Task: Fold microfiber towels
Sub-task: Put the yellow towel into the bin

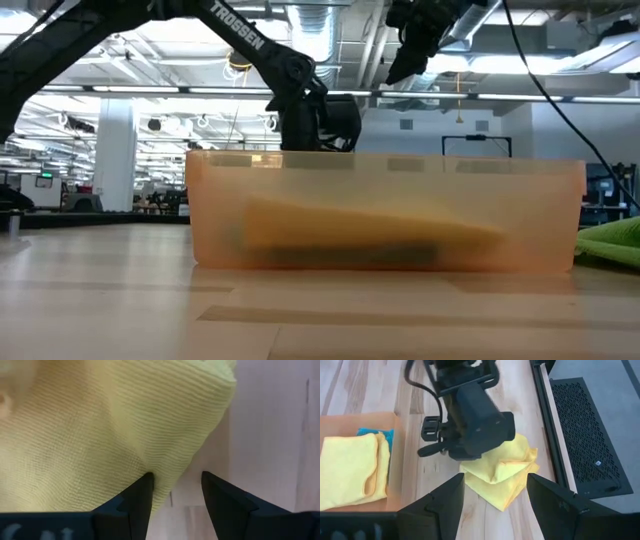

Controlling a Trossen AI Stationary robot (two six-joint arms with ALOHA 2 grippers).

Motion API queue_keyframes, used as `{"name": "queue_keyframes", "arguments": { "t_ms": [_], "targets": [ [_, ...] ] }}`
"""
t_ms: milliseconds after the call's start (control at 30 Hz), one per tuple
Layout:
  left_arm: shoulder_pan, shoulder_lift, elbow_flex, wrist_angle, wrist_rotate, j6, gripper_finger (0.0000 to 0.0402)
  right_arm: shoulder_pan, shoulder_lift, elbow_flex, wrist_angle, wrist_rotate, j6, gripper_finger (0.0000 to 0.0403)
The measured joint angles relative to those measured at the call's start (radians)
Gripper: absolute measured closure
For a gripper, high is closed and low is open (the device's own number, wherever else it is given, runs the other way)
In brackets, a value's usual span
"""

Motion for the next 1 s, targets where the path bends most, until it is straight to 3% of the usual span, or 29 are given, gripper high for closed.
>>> {"name": "queue_keyframes", "arguments": {
  "t_ms": [200,467,567,800,1000],
  "targets": [
    [-0.005,-0.006,-0.003,-0.055,0.015,-0.003,0.0237,0.0,0.0,0.0,0.0,0.0,0.0,0.0163],
    [-0.01,0.0,-0.003,-0.043,-0.052,-0.033,0.0244,0.0,0.0,0.0,0.0,0.0,-0.001,0.0163],
    [-0.009,0.001,-0.004,-0.04,-0.051,-0.046,0.0275,0.0,0.0,0.0,0.0,0.0,-0.001,0.0163],
    [-0.006,0.002,-0.005,-0.027,-0.046,-0.045,0.039,0.0,0.0,0.0,0.0,0.0,0.0,0.0163],
    [-0.003,-0.008,-0.006,-0.037,-0.011,-0.062,0.0399,0.0,0.0,0.0,-0.019,0.0,-0.005,0.0163]
  ]
}}
